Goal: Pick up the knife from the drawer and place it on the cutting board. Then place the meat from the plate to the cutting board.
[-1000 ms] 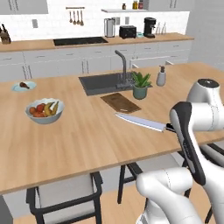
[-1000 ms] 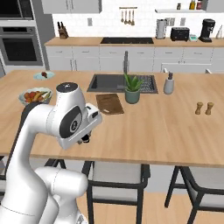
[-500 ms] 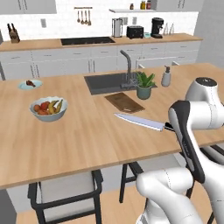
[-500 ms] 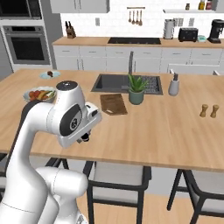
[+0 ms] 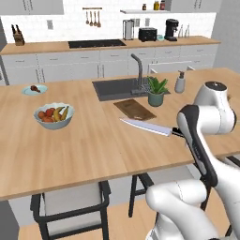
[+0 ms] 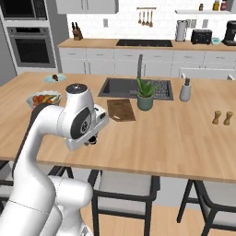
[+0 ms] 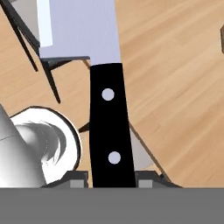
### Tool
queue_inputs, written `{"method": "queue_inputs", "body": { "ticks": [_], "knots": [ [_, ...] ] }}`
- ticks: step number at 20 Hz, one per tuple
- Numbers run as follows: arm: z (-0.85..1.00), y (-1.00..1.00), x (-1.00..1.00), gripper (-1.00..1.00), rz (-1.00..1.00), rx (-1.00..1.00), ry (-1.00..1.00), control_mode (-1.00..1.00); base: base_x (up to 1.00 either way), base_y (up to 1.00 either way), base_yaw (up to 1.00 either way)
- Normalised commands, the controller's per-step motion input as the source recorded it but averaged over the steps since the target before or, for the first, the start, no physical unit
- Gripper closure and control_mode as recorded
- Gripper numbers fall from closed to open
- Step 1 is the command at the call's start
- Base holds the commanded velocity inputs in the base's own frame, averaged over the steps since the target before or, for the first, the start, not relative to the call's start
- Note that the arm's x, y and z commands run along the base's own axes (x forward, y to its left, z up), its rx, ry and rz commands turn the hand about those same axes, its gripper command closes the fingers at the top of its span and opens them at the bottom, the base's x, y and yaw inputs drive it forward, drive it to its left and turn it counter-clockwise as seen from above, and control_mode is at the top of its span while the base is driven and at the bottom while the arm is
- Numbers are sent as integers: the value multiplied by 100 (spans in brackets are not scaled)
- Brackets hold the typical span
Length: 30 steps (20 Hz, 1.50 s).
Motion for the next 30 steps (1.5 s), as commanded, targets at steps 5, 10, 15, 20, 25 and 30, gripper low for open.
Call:
{"method": "queue_inputs", "body": {
  "ticks": [5,10,15,20,25,30],
  "knots": [
    [0,0,100,100,1,6,10,-100,0,0,0],
    [-2,0,100,100,0,0,11,-100,0,0,0],
    [-16,0,100,100,-3,0,1,-100,0,0,0],
    [-20,0,100,100,-6,0,0,-100,0,0,0],
    [-16,-12,100,100,-6,0,0,-100,0,0,0],
    [-32,-3,83,100,-6,0,0,-100,0,0,0]
  ]
}}
